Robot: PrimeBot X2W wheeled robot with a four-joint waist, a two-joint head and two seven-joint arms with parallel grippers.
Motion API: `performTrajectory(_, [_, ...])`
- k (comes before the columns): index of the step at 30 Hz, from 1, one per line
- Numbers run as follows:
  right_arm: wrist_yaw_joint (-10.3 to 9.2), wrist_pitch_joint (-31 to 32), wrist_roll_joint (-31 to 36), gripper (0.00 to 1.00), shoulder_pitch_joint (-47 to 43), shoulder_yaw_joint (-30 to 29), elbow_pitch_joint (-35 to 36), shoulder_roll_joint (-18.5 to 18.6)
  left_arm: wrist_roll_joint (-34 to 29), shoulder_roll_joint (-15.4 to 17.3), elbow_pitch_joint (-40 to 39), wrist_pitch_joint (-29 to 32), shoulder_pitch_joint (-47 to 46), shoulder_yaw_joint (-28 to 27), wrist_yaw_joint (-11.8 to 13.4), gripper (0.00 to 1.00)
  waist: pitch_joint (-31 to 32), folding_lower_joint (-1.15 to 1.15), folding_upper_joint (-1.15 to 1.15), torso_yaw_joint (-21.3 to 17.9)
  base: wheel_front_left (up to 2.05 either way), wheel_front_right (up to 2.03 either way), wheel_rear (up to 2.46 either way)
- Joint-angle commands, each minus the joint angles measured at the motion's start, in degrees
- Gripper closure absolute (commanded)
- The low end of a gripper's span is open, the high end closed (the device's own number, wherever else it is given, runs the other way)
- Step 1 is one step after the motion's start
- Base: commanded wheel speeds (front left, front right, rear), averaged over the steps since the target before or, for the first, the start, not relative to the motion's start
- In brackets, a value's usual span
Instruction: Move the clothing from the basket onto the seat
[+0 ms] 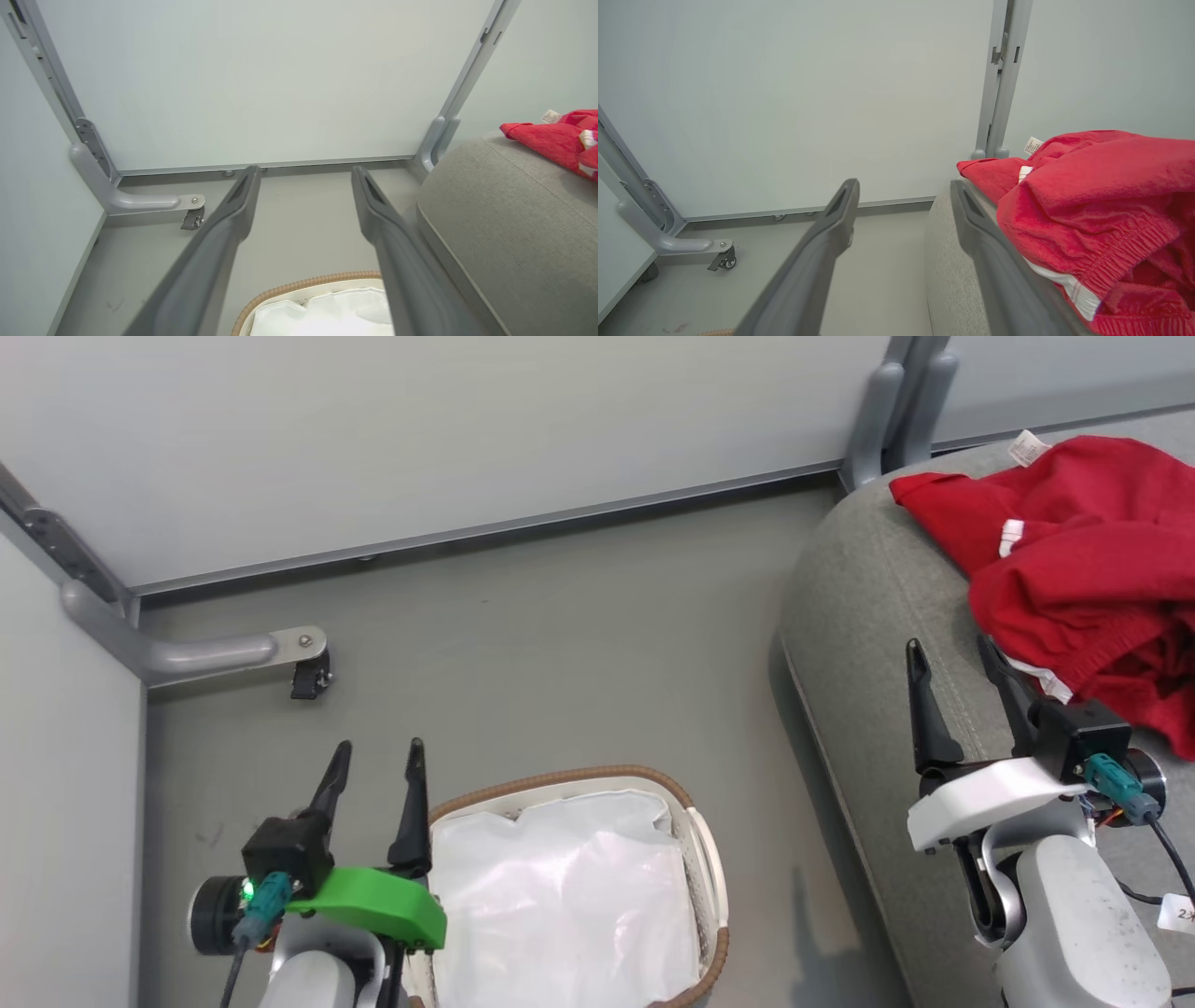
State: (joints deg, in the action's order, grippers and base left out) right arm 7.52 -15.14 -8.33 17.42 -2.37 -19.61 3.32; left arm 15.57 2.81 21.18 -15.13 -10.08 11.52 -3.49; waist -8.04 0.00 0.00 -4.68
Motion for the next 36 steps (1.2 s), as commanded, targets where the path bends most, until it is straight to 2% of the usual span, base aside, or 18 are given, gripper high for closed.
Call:
performTrajectory(1, [-0.06, 0.00, 0.19, 0.00, 0.20, 0.35, -0.33, -0.05, -0.70, 0.20, -0.08, -0.02, 1.20, -1.41, 0.43, 0.00, 0.80, 0.00, 0.00, 2.34, 0.00, 0.00, 0.00])
performTrajectory(10, [-0.06, 0.00, -1.35, 0.00, -1.78, 0.60, -2.48, -0.25, -1.47, 0.17, 0.74, -0.02, 3.85, -8.25, 0.59, 0.00, 1.89, 0.00, 0.00, 5.15, 0.00, 0.00, 0.00])
performTrajectory(18, [-0.06, 0.00, -3.15, 0.00, -4.96, 0.34, -3.88, -0.24, 0.23, 0.17, 1.20, -0.02, 6.92, -9.29, -1.53, 0.00, 3.91, 0.00, 0.00, 5.88, 0.00, 0.00, 0.00])
performTrajectory(19, [0.00, 0.00, -3.09, 1.00, -4.42, 0.42, -3.84, -0.53, -0.02, 0.02, 1.28, 0.00, 6.30, -9.30, -1.45, 1.00, 3.50, 0.00, 0.00, 5.71, 0.00, 0.00, 0.00])
performTrajectory(24, [0.01, 0.21, -3.46, 1.00, -6.36, 0.42, -6.20, -1.14, 0.25, -0.24, 3.73, 0.14, 7.20, -9.34, -1.52, 1.00, 3.69, 0.00, 0.00, 5.75, 0.00, 0.00, 0.00])
performTrajectory(36, [0.00, 3.77, -16.29, 1.00, -7.00, -0.45, -4.36, -1.01, 12.46, -0.18, 2.06, 3.64, 6.53, -10.83, -1.93, 1.00, 4.08, 0.00, 0.00, 5.65, 0.00, 0.00, 0.00])
